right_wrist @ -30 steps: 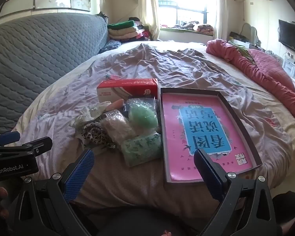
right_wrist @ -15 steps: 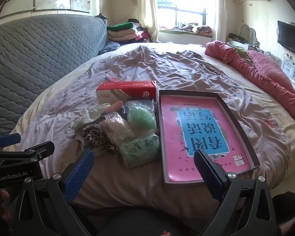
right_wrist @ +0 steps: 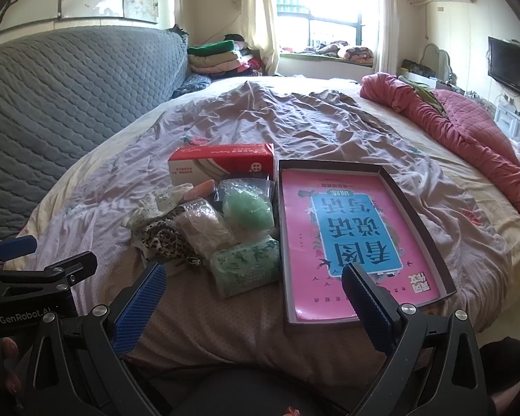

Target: Organize soft objects

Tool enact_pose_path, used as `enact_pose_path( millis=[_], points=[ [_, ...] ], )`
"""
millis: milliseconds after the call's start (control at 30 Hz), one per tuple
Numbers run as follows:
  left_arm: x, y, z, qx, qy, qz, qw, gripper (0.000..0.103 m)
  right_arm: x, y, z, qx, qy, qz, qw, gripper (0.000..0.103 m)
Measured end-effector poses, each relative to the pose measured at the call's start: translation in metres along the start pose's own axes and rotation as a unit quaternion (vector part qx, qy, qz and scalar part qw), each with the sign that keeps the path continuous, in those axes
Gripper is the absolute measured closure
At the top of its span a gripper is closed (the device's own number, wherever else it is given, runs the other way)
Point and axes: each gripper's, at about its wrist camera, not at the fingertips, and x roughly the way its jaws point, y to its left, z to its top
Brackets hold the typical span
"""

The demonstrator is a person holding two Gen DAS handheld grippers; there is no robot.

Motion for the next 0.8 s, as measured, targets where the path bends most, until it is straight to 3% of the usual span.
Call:
enact_pose_path(
  millis=[800],
  points=[
    [0.0013,-0.0009,-0.0022,-0.001,-0.003,0.0,1.0,0.003,-0.0003,0.0005,-0.0005,0.001,0.0,-0.002,1.0,0.002]
  ],
)
